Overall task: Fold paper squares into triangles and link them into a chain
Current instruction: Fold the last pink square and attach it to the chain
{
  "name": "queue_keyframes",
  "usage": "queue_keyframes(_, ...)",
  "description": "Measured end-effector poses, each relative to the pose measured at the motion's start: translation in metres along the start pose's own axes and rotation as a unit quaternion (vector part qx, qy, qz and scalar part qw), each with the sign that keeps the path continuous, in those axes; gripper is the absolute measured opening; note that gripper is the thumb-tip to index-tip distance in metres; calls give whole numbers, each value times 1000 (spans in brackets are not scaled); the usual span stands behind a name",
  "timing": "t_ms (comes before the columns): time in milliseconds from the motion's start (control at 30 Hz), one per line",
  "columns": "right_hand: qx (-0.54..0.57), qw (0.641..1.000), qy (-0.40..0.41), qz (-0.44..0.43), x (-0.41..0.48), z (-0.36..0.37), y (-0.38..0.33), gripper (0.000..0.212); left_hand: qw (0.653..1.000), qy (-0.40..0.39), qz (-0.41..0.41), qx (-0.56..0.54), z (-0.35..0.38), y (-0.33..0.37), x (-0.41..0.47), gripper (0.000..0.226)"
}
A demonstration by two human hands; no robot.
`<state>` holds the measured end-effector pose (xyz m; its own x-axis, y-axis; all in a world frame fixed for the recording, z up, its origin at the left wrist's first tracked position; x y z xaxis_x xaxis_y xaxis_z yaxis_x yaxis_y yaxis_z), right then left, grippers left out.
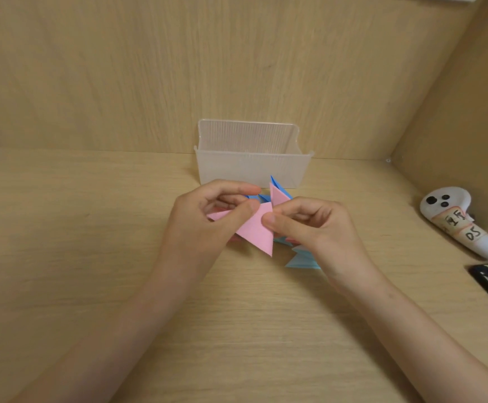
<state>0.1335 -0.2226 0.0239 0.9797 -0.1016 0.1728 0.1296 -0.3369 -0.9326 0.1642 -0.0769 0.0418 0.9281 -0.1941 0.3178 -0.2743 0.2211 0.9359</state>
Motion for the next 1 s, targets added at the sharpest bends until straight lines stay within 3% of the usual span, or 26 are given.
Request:
queue_keyframes(200,-3,999,-26,-21,-2,7,-1,7,997,-53,22,60,10,2,-1,13)
queue_keyframes(500,-6,999,-10,-30,-4,6,-4,8,994,6,77,77,2,10,-6,14)
queue_keyframes(700,-23,999,-17,-35,-3,7,-2,8,997,67,31,17,-10,4,-5,14)
queue_keyframes(1000,-38,998,-31,-43,-1,7,-3,13,997,74,33,6,-10,5,-7,14)
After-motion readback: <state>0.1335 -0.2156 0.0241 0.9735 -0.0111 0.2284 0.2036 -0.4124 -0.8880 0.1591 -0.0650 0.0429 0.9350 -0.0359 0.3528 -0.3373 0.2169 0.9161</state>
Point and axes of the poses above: each hand's wrist, its own x-axis towards the middle knuckle, its own z-axis out of the palm, y = z × x, the point moved 10 cm from there along x, towards the middle knuckle, and after that the axes turned 14 degrees about -x, right-handed, at the moved point
